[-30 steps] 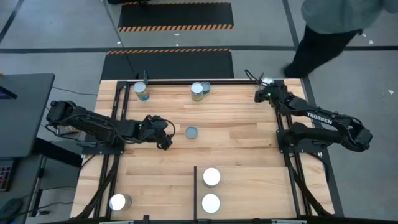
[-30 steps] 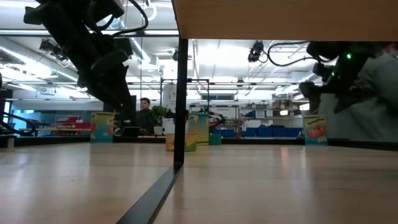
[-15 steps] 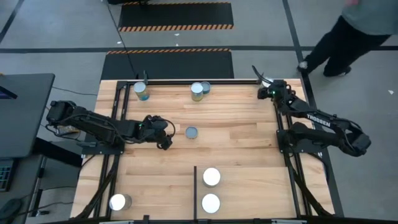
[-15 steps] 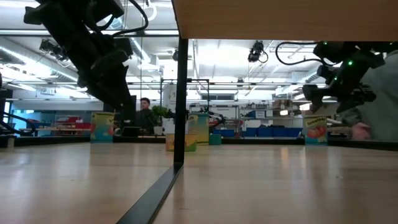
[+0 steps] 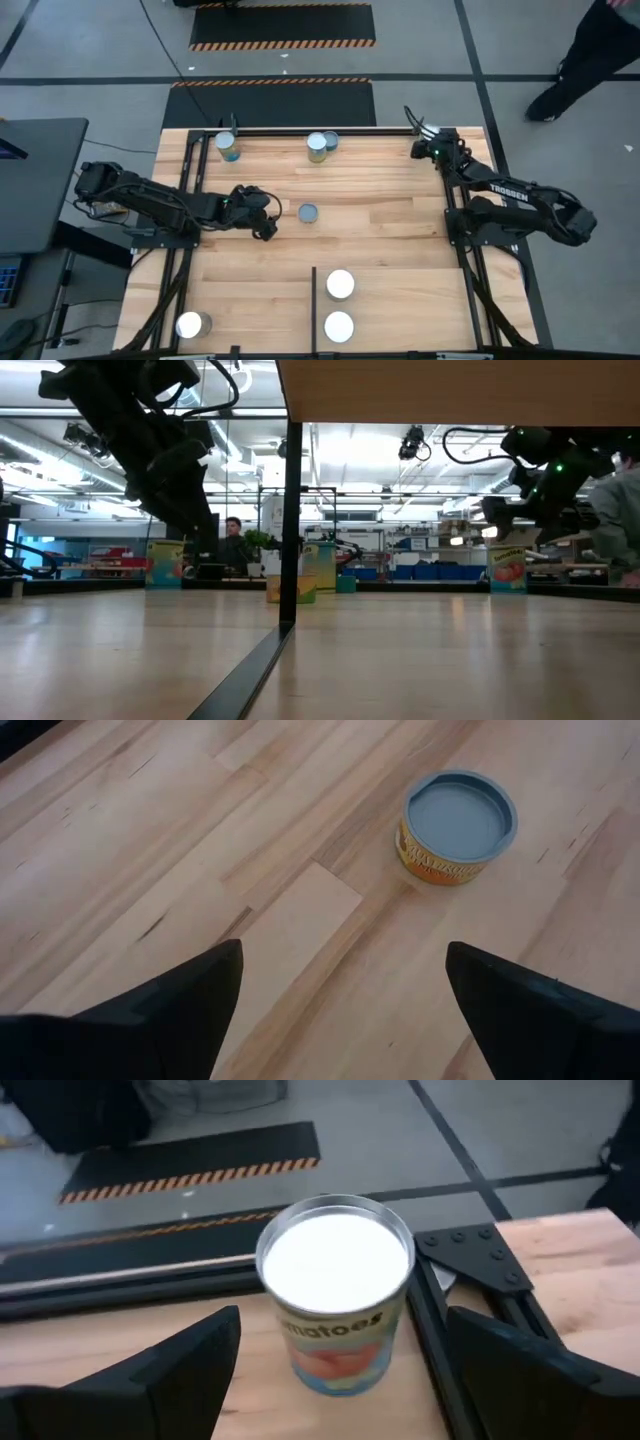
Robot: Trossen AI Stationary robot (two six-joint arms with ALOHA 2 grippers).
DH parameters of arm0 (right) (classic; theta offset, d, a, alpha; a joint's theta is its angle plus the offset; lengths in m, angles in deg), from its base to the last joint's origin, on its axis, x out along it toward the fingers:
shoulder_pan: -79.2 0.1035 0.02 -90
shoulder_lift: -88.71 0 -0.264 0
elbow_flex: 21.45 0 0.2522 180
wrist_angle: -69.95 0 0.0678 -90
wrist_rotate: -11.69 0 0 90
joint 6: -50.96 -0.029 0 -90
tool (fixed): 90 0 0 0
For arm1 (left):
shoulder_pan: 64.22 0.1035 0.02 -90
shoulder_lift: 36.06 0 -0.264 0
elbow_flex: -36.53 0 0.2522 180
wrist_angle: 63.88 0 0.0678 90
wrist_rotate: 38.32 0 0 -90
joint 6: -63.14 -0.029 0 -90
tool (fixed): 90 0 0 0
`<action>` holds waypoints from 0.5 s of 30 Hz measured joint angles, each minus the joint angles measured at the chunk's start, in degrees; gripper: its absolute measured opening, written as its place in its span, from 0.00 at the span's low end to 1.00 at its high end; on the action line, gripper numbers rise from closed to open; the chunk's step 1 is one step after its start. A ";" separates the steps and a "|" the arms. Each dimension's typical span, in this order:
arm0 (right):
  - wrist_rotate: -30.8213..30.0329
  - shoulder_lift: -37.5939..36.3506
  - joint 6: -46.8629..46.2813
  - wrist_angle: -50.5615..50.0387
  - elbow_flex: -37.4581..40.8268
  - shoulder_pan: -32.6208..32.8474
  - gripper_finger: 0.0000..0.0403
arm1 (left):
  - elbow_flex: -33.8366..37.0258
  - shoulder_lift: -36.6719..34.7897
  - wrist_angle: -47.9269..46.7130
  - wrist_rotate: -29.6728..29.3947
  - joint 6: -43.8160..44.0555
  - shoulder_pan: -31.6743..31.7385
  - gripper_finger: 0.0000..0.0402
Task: Pick and place cans onto a shelf
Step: Put the right canned tomatoes on the shelf
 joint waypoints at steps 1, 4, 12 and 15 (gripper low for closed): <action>-0.58 0.55 -0.96 0.00 0.00 0.00 0.89 | 0.00 0.00 0.01 0.00 0.00 -0.01 0.89; -1.37 2.54 -4.37 1.08 0.09 -0.01 0.88 | 0.00 0.00 0.01 0.00 0.00 -0.02 0.89; -4.32 4.29 -21.07 1.30 0.09 -0.93 0.86 | -0.04 0.00 0.06 0.00 0.00 0.00 0.89; -4.32 4.75 -26.21 1.05 0.09 -2.43 0.86 | -0.04 0.00 0.06 0.00 0.00 0.00 0.89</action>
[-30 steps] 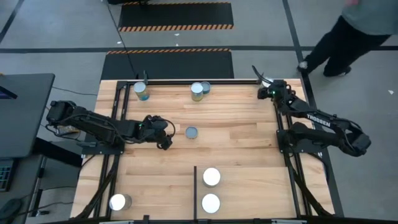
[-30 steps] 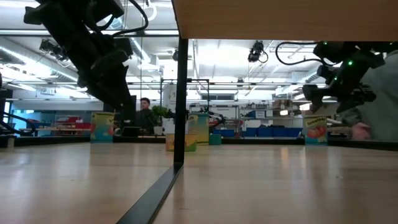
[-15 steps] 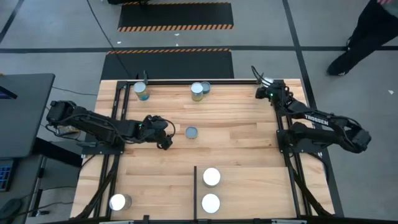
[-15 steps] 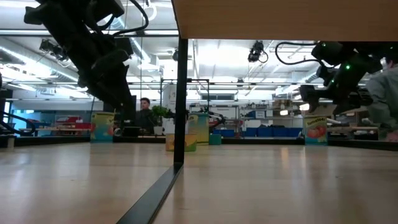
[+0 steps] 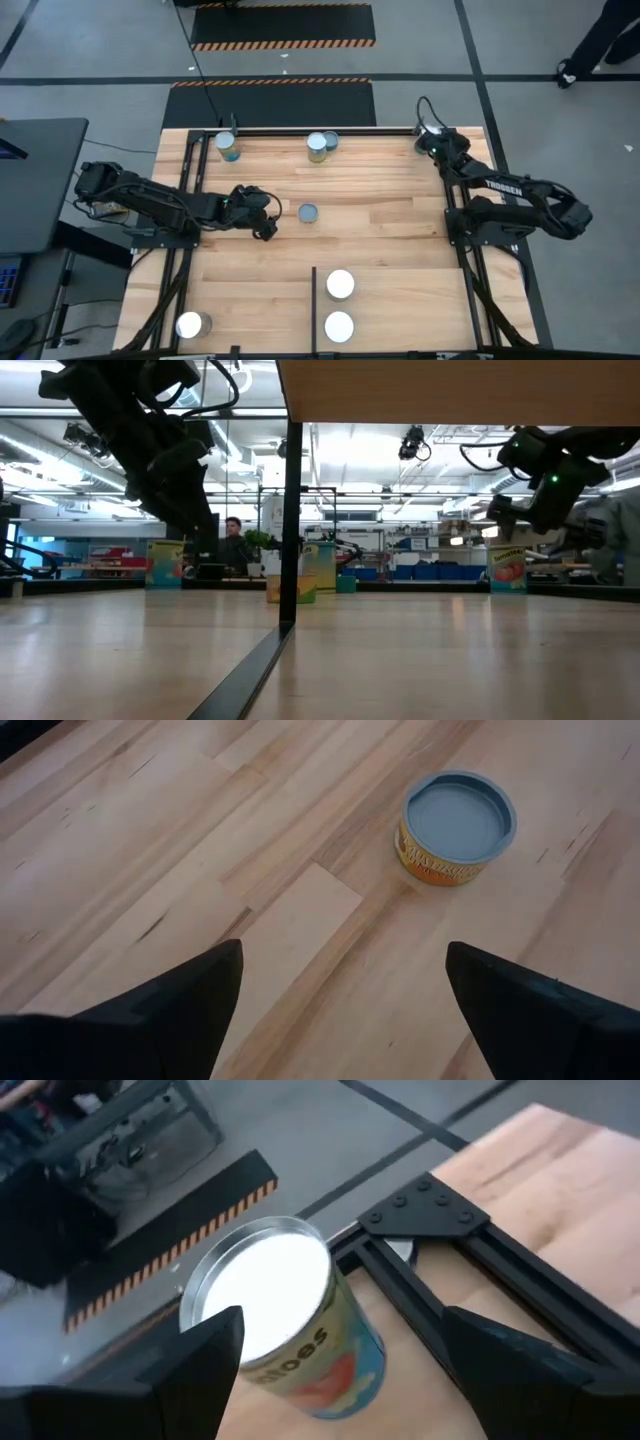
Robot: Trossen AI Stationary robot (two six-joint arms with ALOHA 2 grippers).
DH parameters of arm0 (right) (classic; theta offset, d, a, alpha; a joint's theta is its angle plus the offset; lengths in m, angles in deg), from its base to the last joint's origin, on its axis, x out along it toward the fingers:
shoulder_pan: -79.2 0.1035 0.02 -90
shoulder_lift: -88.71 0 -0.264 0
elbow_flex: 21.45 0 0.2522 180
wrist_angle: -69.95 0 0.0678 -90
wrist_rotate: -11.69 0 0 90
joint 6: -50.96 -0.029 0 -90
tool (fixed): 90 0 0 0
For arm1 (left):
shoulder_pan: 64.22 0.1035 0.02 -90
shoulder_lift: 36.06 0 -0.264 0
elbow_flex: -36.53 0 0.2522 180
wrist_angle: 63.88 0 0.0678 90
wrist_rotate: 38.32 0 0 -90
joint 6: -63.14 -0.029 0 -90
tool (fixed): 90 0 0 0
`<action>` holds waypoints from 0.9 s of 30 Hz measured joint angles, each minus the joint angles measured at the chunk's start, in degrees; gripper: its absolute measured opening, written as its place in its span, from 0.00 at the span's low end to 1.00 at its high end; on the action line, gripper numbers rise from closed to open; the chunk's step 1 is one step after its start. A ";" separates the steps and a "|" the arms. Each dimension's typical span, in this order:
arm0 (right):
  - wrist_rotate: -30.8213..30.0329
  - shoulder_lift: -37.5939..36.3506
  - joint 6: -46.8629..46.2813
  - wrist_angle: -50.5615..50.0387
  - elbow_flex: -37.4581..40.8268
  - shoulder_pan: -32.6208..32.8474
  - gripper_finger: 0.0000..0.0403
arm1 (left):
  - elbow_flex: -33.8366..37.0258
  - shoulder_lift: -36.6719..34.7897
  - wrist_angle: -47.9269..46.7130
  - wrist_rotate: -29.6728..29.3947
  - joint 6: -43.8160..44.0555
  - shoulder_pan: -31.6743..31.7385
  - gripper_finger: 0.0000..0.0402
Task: Pick and place cans onto a shelf
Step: Put the right canned tomatoes on the shelf
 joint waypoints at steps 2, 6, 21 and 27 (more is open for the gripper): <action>0.76 0.53 -2.02 0.23 0.00 -1.09 0.86 | 0.00 0.00 0.00 0.00 0.00 0.00 0.89; 2.76 2.26 -4.28 1.92 0.00 -2.61 0.86 | 0.00 0.00 0.00 0.02 0.00 0.00 0.89; 2.53 3.63 -1.89 3.69 -0.17 -0.89 0.54 | 0.00 0.00 0.00 0.02 0.00 0.00 0.89; 2.31 3.63 1.76 4.84 -0.17 0.40 0.38 | 0.00 0.00 0.00 0.02 0.00 -0.01 0.89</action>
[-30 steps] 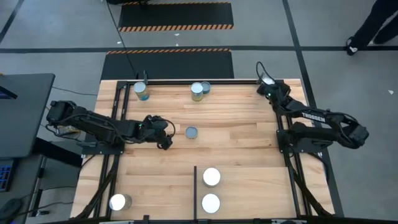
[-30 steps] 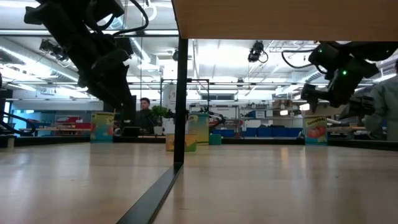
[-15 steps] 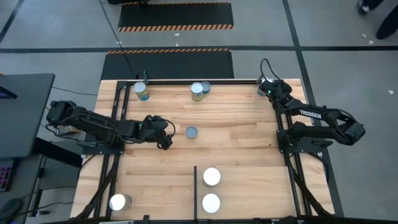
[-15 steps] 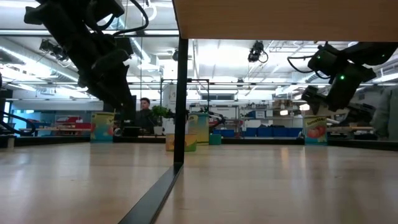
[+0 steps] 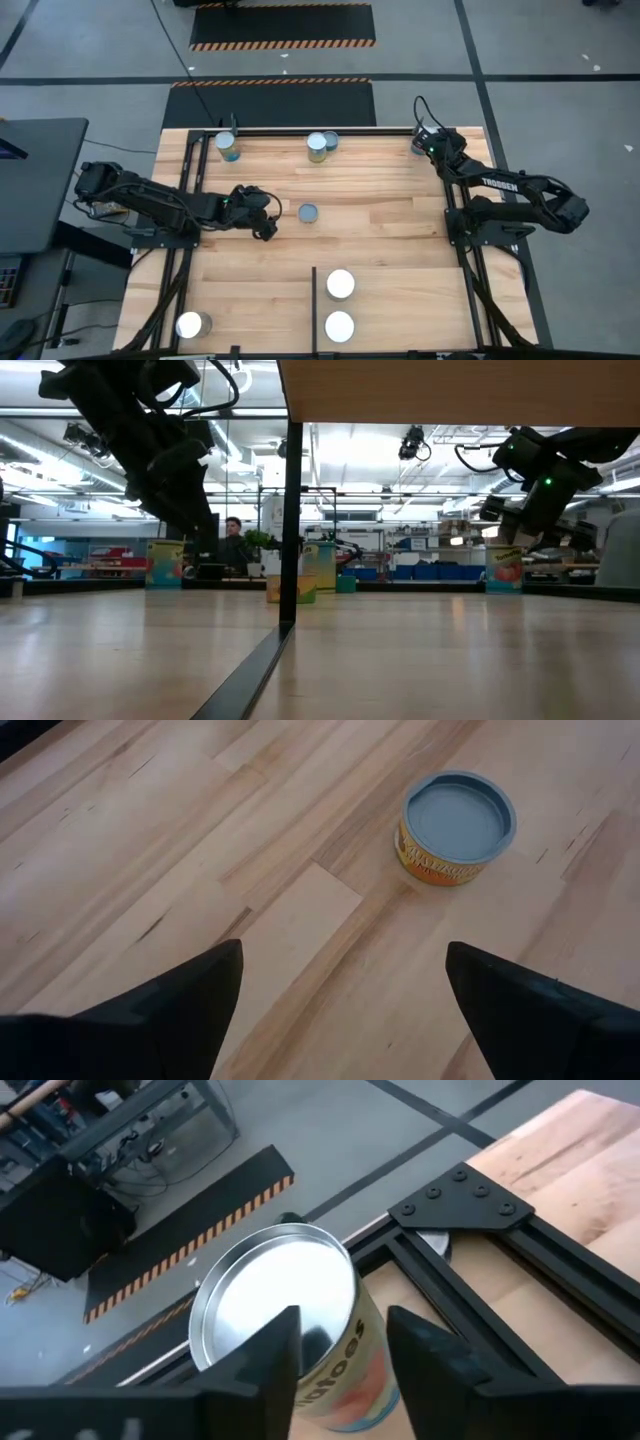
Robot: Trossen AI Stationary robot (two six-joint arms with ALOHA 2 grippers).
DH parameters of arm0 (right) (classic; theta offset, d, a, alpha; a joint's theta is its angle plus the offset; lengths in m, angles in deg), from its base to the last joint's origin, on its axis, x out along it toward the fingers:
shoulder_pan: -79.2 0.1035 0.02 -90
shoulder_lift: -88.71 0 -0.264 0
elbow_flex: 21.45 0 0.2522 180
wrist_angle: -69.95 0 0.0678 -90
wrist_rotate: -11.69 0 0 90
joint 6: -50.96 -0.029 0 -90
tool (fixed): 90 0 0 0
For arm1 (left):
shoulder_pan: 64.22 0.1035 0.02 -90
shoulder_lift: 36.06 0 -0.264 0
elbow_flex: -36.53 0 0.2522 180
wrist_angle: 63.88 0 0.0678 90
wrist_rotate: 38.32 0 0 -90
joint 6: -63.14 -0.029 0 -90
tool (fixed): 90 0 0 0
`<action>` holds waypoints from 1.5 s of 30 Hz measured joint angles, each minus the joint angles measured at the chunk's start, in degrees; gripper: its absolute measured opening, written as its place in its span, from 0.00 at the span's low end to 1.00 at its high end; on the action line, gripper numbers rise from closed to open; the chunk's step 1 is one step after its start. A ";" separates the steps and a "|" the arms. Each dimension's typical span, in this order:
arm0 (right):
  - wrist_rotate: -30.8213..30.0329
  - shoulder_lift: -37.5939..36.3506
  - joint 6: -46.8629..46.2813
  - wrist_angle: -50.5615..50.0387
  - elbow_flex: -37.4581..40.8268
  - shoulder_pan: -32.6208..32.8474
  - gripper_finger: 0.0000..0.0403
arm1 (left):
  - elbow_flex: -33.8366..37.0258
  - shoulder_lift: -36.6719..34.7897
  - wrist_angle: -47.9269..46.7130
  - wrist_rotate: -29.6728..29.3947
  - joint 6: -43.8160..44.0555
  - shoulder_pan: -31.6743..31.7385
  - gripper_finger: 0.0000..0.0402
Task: Pick and place cans onto a shelf
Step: Put the right canned tomatoes on the shelf
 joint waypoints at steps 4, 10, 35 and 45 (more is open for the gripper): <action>0.11 0.00 2.00 0.54 0.02 0.14 0.32 | 0.00 0.00 0.00 0.00 0.00 0.01 0.89; 0.55 0.00 2.36 0.58 0.04 0.14 0.28 | 0.00 0.00 0.00 0.00 0.00 0.02 0.89; 1.54 0.00 13.25 2.12 0.12 0.10 0.04 | 0.00 0.00 0.00 0.00 0.00 0.02 0.89; 1.60 -0.03 15.79 2.89 0.15 -0.03 0.01 | 0.00 0.00 0.02 0.00 0.00 0.02 0.89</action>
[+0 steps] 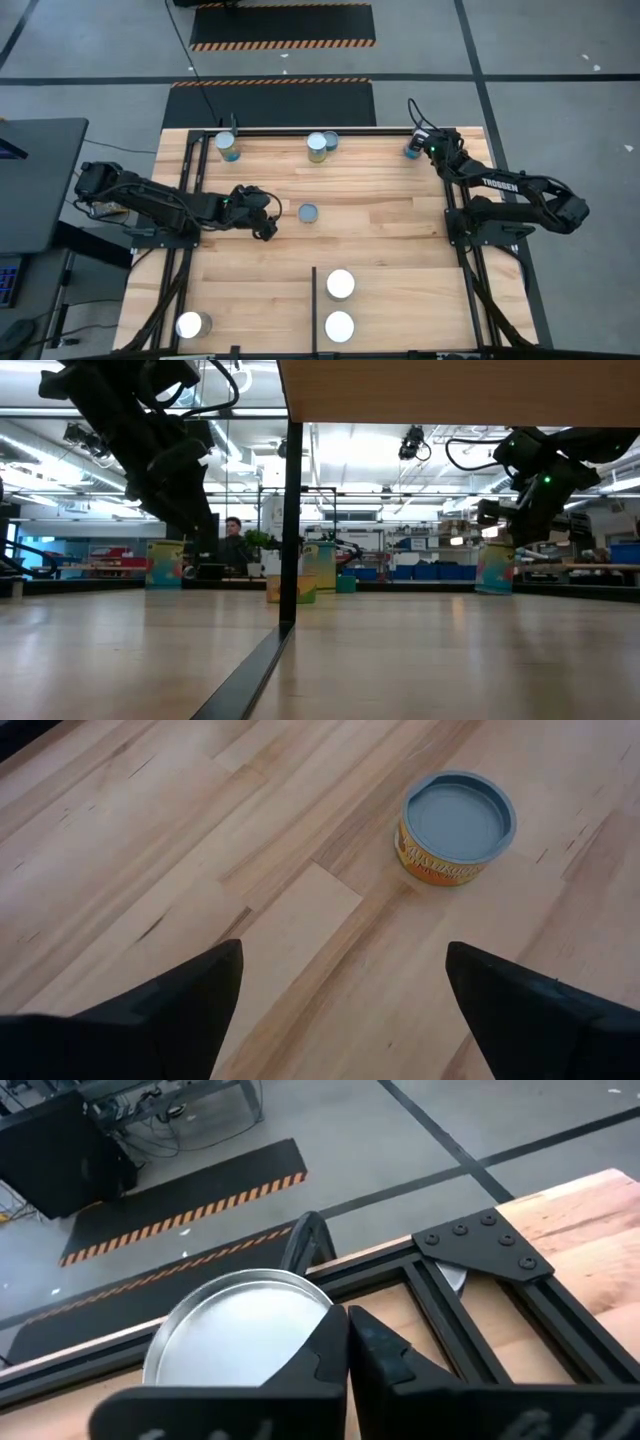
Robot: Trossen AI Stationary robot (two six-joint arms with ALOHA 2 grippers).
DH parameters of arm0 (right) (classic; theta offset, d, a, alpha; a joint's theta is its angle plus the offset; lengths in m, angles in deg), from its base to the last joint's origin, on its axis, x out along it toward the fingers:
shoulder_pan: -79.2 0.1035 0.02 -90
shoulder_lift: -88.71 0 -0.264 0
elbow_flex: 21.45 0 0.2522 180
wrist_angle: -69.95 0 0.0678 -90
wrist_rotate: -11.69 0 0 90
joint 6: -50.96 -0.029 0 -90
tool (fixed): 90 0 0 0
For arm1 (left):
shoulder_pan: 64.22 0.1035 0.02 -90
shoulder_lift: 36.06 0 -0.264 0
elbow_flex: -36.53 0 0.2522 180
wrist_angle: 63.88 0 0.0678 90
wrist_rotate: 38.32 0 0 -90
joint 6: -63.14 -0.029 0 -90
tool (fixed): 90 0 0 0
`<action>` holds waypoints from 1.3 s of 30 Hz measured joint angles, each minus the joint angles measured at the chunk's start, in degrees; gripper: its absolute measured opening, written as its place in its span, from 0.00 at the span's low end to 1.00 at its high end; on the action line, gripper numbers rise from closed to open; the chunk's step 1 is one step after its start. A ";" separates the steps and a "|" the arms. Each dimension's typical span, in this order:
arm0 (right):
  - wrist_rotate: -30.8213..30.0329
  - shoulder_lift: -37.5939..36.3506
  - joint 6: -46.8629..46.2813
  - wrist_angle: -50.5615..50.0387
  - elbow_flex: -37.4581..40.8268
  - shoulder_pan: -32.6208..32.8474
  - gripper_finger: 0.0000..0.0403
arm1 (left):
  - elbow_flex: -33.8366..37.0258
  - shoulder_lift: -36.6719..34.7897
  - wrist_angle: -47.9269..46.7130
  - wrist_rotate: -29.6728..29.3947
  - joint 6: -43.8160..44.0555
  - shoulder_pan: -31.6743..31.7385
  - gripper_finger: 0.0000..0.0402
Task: Pick and place cans onto a shelf
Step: Put the right canned tomatoes on the shelf
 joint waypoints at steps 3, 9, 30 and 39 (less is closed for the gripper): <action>2.51 -0.94 0.24 -1.09 0.27 0.10 0.01 | 0.00 0.00 0.00 0.00 0.01 0.00 0.89; 6.06 -5.56 1.32 -3.95 0.24 1.88 0.00 | 0.00 0.00 0.00 0.00 0.00 -0.01 0.89; 21.75 -14.00 17.58 -28.32 -11.23 15.48 0.00 | 0.00 0.00 0.25 0.00 0.00 -0.01 0.89; 23.70 -16.25 21.14 -43.69 -26.38 31.24 0.00 | 0.00 0.00 1.10 0.00 0.01 0.00 0.89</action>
